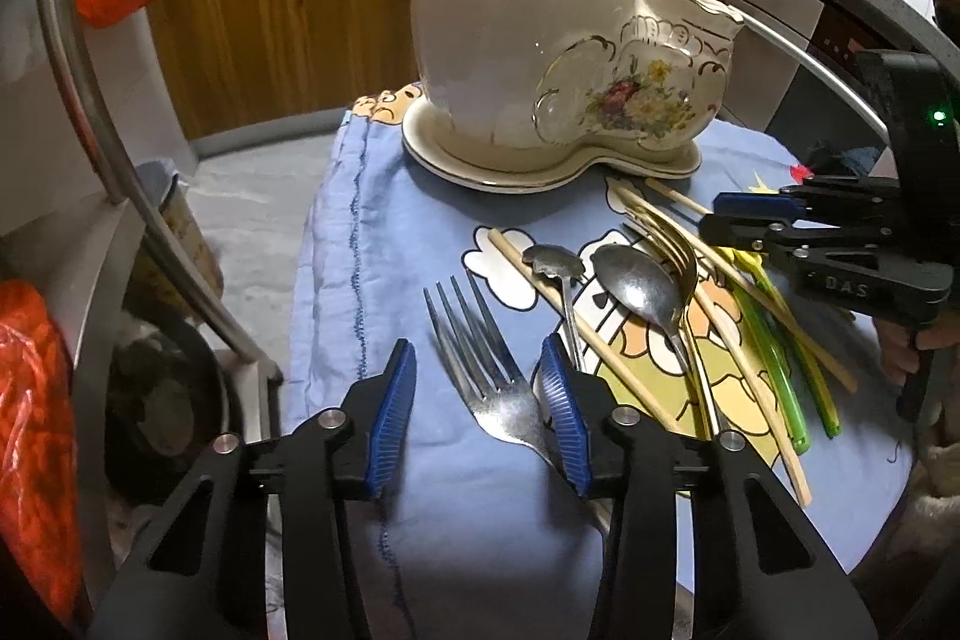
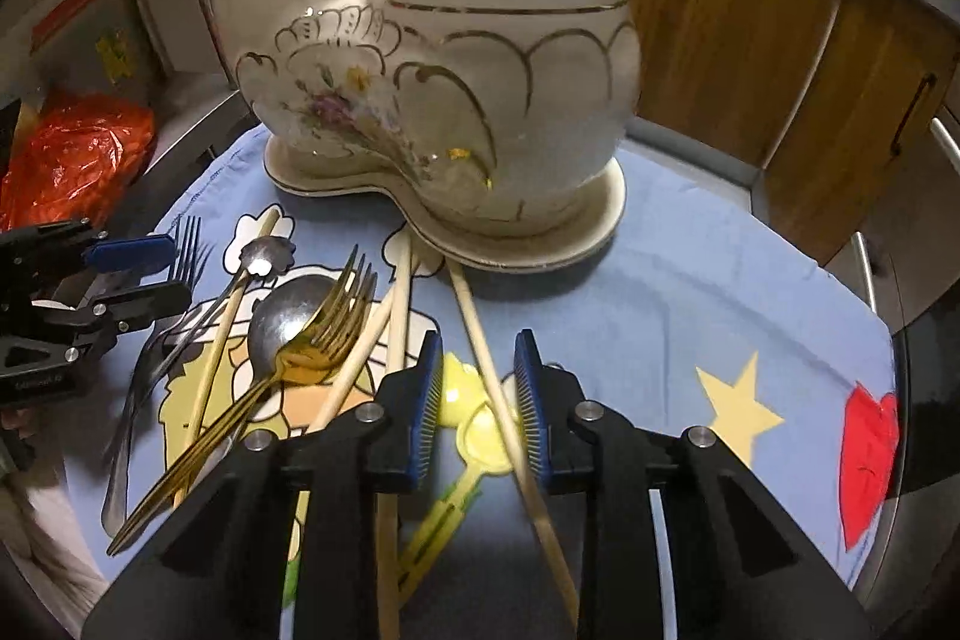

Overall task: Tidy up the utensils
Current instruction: 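Close the left tool on a silver fork while the right tool grasps a wooden chopstick, then lift the fork with the left tool while the right tool lifts the chopstick toward the holder, then drop the fork into the larger pot with the left tool while the right tool releases the chopstick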

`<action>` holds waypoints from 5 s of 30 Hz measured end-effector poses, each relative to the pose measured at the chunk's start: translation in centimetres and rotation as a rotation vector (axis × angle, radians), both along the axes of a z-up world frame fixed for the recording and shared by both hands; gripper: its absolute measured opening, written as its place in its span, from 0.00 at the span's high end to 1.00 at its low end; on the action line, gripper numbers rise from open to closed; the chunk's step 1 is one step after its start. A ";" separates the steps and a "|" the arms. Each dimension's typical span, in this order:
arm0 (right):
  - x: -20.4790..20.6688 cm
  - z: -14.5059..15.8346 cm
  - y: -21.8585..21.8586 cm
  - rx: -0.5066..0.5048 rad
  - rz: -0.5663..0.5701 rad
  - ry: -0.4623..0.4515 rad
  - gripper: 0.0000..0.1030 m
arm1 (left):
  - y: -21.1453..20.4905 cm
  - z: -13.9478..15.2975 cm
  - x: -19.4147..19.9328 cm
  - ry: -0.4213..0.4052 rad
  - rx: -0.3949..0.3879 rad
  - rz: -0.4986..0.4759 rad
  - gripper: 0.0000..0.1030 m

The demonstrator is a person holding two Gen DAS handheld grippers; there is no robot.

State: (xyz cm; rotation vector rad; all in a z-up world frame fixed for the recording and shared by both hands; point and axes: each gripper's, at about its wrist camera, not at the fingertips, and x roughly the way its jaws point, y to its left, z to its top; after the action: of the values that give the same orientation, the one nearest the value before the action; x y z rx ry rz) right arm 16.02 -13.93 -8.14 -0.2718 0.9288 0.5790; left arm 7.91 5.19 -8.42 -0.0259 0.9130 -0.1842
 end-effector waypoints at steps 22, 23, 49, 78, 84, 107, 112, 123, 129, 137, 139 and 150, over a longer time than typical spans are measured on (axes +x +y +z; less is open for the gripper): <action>-3.0 1.8 -3.1 0.139 -0.012 0.013 0.95 | -0.7 -0.2 0.7 -0.046 0.023 -0.031 0.92; -3.2 1.9 -3.3 0.144 -0.012 0.010 0.95 | -0.6 -0.1 0.6 -0.050 0.020 -0.030 0.92; -5.8 9.2 -5.5 0.380 -0.036 -0.147 0.95 | 0.6 11.7 -4.8 -0.426 0.031 -0.001 0.97; 7.9 16.1 -0.3 0.658 -0.168 -0.428 0.95 | -0.5 25.5 3.6 -0.590 0.160 0.014 0.97; 10.2 14.9 -1.2 0.679 -0.227 -0.406 0.95 | 0.1 24.3 4.9 -0.565 0.158 0.024 0.97; 12.0 13.4 -1.2 0.645 -0.235 -0.403 0.95 | -0.9 21.0 7.3 -0.516 0.210 -0.005 0.97; 11.6 13.4 -1.0 0.627 -0.227 -0.421 0.95 | -1.1 20.8 7.2 -0.518 0.212 -0.011 0.97; 12.2 12.2 -1.8 0.613 -0.262 -0.395 0.95 | -0.9 20.3 7.0 -0.511 0.209 -0.008 0.97; 12.3 12.0 -2.5 0.667 -0.250 -0.380 0.95 | -0.9 20.2 7.0 -0.512 0.210 -0.011 0.97; 11.7 12.9 -1.3 0.626 -0.212 -0.429 0.95 | -0.9 20.0 7.0 -0.508 0.199 -0.007 0.97; 11.6 13.0 -1.3 0.626 -0.197 -0.435 0.95 | -0.9 20.1 6.9 -0.510 0.200 -0.006 0.97; 12.2 13.3 -1.2 0.685 -0.170 -0.375 0.95 | -1.1 20.1 6.9 -0.509 0.195 -0.006 0.97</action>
State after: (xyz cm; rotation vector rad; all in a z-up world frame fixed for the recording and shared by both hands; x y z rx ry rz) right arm 28.23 -15.10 5.16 0.3071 0.3495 0.6280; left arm 14.83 4.11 11.66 0.1967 0.4201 -0.0988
